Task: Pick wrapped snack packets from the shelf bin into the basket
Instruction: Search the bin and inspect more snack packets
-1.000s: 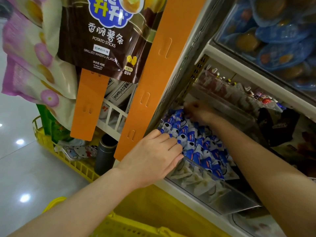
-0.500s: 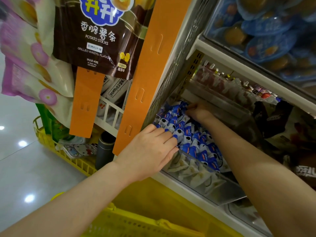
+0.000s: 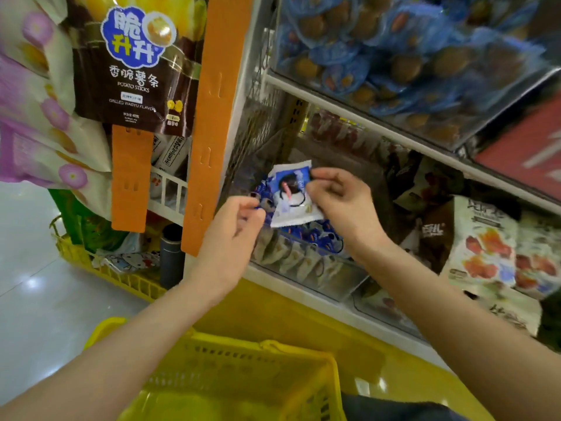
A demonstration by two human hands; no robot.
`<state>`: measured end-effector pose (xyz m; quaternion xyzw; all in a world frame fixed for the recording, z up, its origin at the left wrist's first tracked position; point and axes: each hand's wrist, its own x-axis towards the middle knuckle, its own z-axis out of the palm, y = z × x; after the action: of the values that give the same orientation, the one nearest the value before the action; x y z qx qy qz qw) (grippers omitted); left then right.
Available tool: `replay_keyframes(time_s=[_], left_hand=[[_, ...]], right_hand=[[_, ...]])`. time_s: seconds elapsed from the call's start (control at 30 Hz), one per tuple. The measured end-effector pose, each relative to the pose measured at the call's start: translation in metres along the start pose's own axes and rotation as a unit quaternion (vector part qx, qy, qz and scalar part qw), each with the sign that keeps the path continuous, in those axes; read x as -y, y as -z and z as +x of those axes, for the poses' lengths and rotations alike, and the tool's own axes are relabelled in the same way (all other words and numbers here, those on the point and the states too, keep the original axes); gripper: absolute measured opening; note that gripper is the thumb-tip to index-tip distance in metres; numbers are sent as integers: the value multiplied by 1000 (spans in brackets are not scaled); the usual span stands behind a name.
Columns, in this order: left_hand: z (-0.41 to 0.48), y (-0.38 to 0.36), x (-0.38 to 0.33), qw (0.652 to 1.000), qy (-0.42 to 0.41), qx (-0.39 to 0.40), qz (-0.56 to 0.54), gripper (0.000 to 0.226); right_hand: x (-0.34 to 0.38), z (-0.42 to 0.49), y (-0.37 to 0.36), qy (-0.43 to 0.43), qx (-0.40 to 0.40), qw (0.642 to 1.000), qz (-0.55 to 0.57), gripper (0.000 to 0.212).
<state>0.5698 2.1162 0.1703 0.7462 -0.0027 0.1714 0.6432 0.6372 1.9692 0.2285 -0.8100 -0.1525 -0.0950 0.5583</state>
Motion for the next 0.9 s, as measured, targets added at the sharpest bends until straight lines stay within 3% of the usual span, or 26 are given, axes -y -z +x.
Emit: replay_keyframes(time_s=[0.07,0.17,0.33,0.43,0.67,0.77,0.9], left_hand=[[-9,-1,-4,985,117,21,-124,16],[-22,-2,-1,966,182,54,-174,17],[-42,2,15,984,154,74,-42,15],[-52,3,26,982,152,107,9,9],[-67,-2,41,981,188,26,-47,14],[-70,-3,43,982,185,17,-30,22],[-71,-5,43,962,247,19,-110,23]], right_hand=[[-1,-31,-2,-9,38,999,35,18],[-12,-69,-12,-31,86,994,57,20],[-32,-97,-30,-117,146,979,81,9],[-40,-104,-38,-123,140,981,61,9],[-56,-112,-48,-157,147,972,98,4],[-57,-113,-49,-152,153,969,117,13],[-54,-113,-46,-92,149,984,37,18]])
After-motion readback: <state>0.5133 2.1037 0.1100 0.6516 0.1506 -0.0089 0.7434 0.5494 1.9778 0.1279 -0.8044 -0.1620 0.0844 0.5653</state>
